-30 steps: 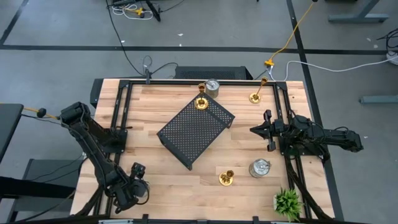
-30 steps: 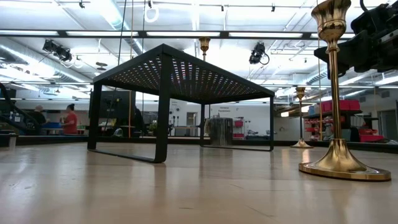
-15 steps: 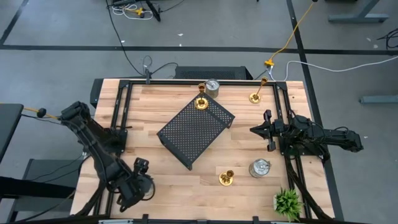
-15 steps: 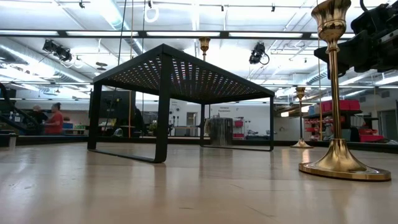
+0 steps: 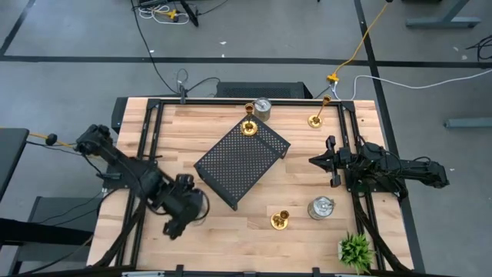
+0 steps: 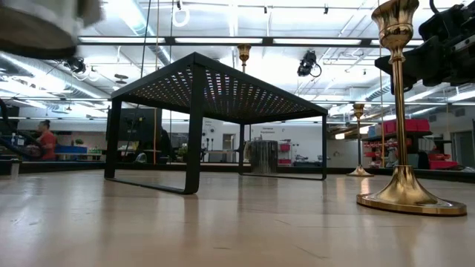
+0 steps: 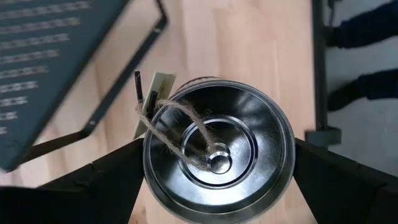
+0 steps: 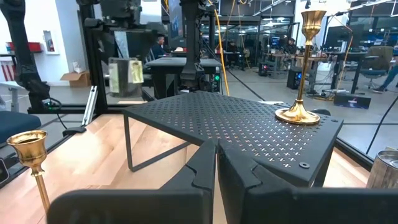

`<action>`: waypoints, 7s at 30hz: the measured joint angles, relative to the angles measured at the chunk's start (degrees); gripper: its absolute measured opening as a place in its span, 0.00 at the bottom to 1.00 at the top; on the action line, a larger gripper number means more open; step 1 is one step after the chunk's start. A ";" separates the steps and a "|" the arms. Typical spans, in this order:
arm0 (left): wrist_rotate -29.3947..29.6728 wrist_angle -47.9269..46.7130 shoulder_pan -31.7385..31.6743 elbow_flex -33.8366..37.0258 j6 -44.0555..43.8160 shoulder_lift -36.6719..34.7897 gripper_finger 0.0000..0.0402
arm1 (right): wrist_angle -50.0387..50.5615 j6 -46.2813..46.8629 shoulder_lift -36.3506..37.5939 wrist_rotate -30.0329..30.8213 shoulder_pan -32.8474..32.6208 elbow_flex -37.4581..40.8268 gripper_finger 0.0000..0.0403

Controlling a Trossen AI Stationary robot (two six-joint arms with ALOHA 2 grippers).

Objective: Pick & Place candle stick holders
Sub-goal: Put the bottom left silver scented candle on the shelf

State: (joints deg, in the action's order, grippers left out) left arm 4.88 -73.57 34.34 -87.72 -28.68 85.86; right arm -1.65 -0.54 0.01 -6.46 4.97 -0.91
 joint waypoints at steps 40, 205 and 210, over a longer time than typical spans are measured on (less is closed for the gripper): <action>-4.39 -1.62 -19.73 -2.05 2.31 -3.74 0.93 | 0.00 0.00 0.00 0.00 0.01 0.01 0.06; 2.68 -13.55 -32.27 -17.92 13.24 2.58 0.97 | 0.00 0.00 0.00 0.00 0.00 0.01 0.06; 2.93 -13.99 -30.18 -18.49 13.26 2.19 0.86 | 0.00 0.00 0.00 0.00 0.02 0.01 0.06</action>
State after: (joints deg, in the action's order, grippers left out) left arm 7.82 -87.56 4.16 -106.21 -15.42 88.05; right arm -1.65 -0.54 0.01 -6.46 4.99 -0.90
